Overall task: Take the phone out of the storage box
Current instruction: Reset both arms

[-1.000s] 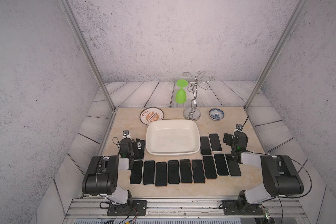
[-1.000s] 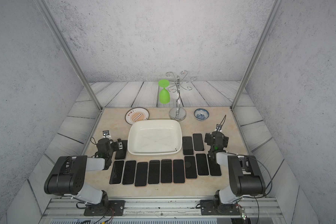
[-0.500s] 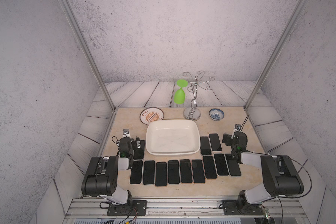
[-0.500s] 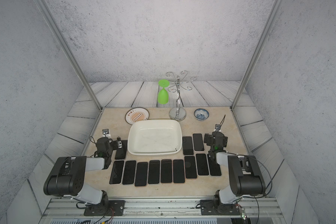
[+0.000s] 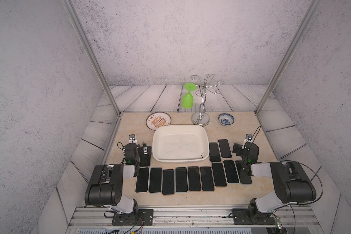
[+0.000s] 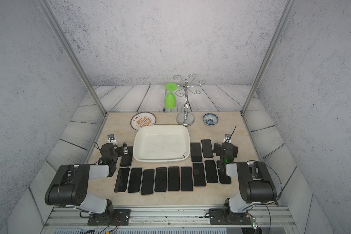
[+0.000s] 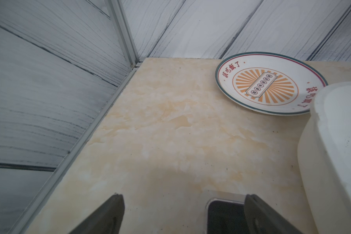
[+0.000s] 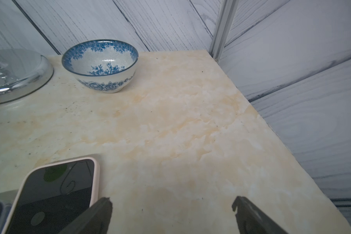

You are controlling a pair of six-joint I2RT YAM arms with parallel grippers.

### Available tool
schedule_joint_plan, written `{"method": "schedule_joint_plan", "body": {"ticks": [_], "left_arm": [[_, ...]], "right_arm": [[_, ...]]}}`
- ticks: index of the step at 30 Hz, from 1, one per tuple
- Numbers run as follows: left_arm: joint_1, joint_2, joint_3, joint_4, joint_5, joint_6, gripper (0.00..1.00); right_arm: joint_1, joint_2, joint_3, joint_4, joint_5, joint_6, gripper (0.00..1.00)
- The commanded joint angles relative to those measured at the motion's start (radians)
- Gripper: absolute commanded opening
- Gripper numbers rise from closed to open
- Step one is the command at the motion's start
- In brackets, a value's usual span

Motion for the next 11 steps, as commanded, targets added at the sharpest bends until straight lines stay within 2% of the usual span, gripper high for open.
{"method": "schedule_joint_plan", "body": {"ticks": [1,2,4,6,11], "left_arm": [[-0.007,0.002,0.02,-0.009,-0.066,-0.021,0.98],[-0.006,-0.001,0.02,-0.014,-0.065,-0.021,0.98],[-0.007,0.0,0.02,-0.011,-0.066,-0.021,0.98],[-0.007,0.001,0.02,-0.011,-0.066,-0.02,0.98],[-0.005,0.001,0.021,-0.01,-0.066,-0.02,0.98]], "right_arm": [[0.005,-0.006,0.01,0.009,0.043,0.017,0.99],[0.005,-0.022,0.026,-0.046,0.048,0.029,0.99],[0.005,-0.008,0.012,0.016,0.045,0.016,0.99],[0.005,-0.016,0.032,-0.044,0.047,0.024,0.99],[0.005,-0.016,0.017,-0.015,0.044,0.022,0.99]]}}
